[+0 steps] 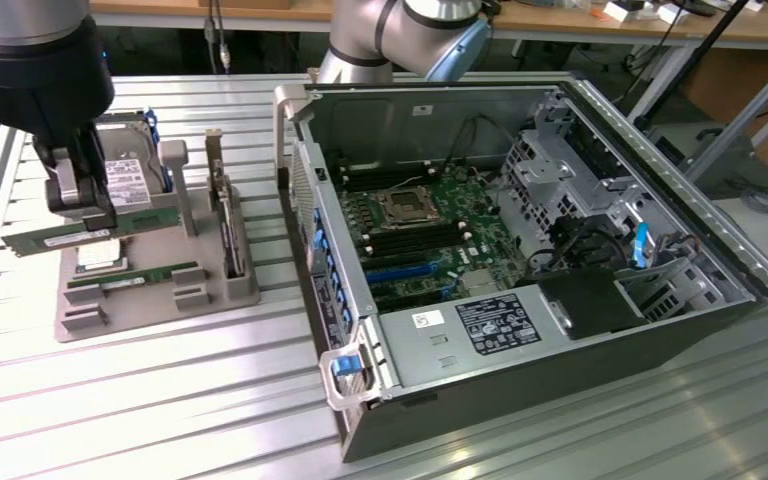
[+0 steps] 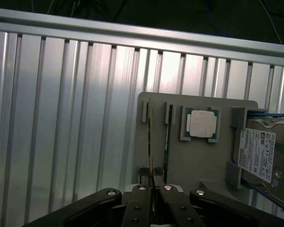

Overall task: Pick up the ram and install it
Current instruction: 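Pick up the ram and move it above insertion slot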

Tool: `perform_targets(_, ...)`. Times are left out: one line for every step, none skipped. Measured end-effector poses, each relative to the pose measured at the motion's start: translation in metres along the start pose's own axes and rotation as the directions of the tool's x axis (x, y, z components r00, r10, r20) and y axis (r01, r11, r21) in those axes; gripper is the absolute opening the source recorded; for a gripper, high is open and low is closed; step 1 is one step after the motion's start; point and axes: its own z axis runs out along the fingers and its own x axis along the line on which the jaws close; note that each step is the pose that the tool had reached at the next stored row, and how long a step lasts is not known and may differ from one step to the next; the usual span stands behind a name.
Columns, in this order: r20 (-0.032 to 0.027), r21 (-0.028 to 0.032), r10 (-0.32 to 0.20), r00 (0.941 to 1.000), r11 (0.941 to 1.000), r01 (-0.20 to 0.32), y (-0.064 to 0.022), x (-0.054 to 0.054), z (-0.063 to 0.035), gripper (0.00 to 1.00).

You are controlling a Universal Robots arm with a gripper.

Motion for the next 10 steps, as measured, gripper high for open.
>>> perform_targets(-0.0001, -0.0001, 0.000, 1.0000, 1.0000, 0.000, 0.0000, 0.0000, -0.0014, 0.13)
perform_targets(-0.0001, -0.0001, 0.000, 1.0000, 1.0000, 0.000, 0.0000, 0.0000, -0.0021, 0.13)
perform_targets(0.0000, -0.0001, 0.000, 1.0000, 1.0000, 0.000, -0.0001, 0.0000, -0.0025, 0.13)
perform_targets(-0.0001, -0.0001, 0.000, 1.0000, 1.0000, 0.000, -0.0001, 0.0000, -0.0034, 0.13)
perform_targets(-0.0001, 0.0000, 0.000, 1.0000, 1.0000, 0.000, -0.0002, -0.0001, -0.0045, 0.13)
perform_targets(0.0000, 0.0000, 0.000, 1.0000, 1.0000, 0.000, -0.0002, 0.0000, -0.0053, 0.13)
perform_targets(-0.0001, -0.0001, 0.000, 1.0000, 1.0000, 0.000, -0.0002, -0.0001, -0.0060, 0.13)
perform_targets(0.0000, -0.0001, 0.000, 1.0000, 1.0000, 0.000, -0.0002, -0.0001, -0.0066, 0.13)
perform_targets(0.0000, 0.0000, 0.000, 1.0000, 1.0000, 0.000, -0.0002, -0.0001, -0.0073, 0.13)
perform_targets(0.0000, 0.0000, 0.000, 1.0000, 1.0000, 0.000, -0.0003, -0.0001, -0.0081, 0.13)
